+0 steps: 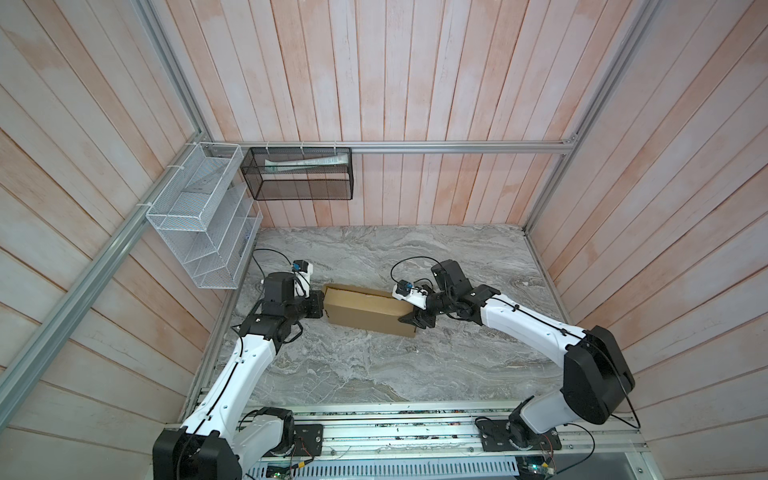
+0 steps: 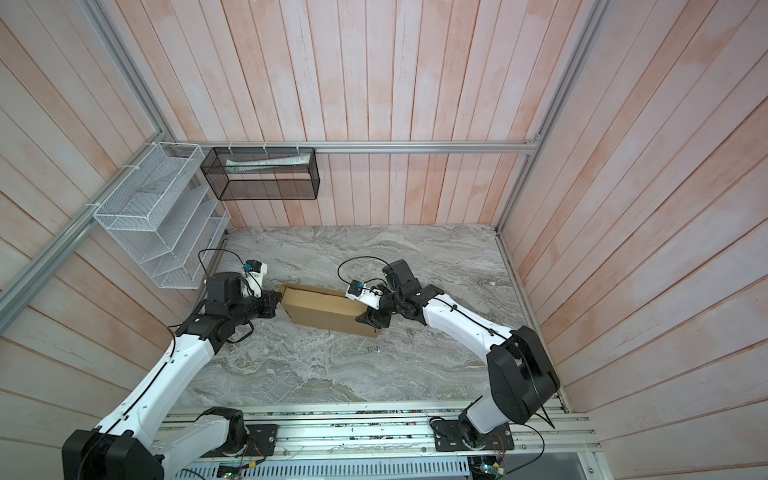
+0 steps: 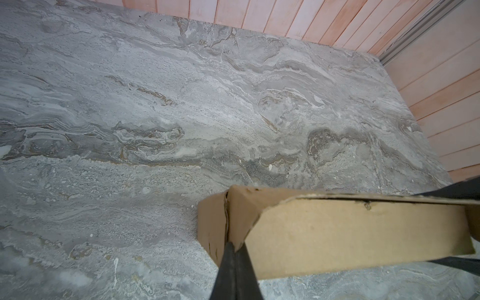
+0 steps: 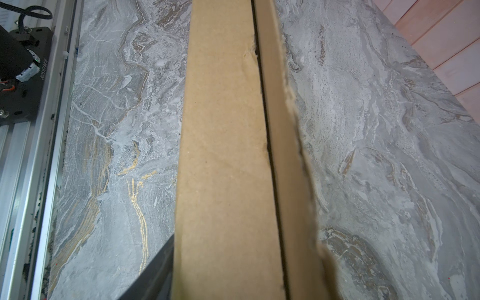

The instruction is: Fold the paper box

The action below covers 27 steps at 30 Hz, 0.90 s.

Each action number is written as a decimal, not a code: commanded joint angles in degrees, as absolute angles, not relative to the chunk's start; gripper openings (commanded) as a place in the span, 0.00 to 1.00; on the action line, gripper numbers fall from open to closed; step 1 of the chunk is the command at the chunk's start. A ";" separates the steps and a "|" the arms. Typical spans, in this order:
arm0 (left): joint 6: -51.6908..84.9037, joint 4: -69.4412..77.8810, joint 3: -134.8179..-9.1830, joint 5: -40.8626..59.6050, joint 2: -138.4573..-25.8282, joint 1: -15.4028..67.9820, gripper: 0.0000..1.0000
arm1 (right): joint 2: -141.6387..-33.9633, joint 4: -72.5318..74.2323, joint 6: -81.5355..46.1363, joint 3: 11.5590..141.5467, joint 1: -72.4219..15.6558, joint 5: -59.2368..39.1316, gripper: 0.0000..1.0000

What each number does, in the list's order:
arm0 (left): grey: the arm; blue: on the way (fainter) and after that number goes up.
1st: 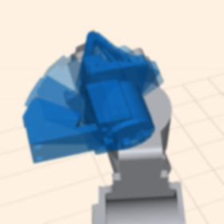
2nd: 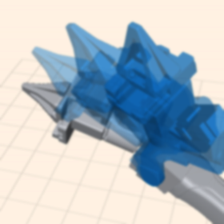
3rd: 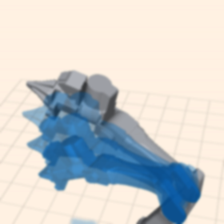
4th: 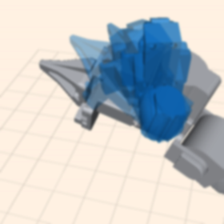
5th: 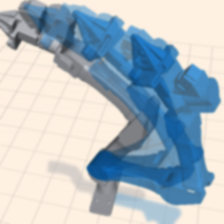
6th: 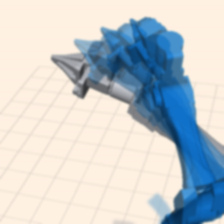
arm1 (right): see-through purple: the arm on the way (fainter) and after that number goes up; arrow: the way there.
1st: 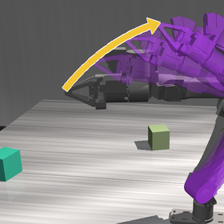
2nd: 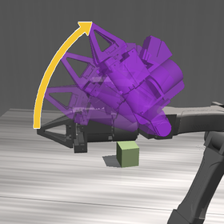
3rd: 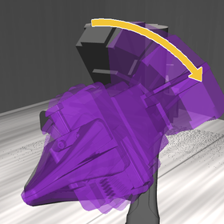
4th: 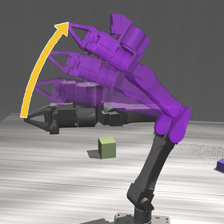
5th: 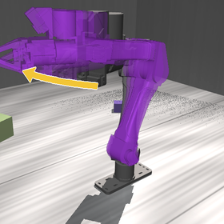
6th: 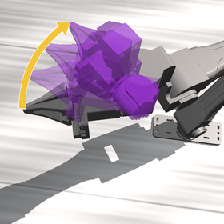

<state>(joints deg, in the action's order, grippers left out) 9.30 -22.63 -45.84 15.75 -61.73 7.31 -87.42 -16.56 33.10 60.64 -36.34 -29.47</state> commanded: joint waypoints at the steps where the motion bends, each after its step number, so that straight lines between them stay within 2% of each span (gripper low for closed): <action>1: 9.93 -23.91 -44.08 13.86 -62.67 7.64 0.00 | -87.10 -18.38 33.57 59.34 -36.38 -29.44 0.61; 27: 10.28 -24.18 -44.05 12.74 -63.00 8.52 0.00 | -81.01 -13.28 30.51 56.26 -35.72 -31.05 0.65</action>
<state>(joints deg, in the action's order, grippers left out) 9.72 -22.65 -45.84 14.24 -62.19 8.10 -82.56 -14.44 31.51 57.06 -36.18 -29.95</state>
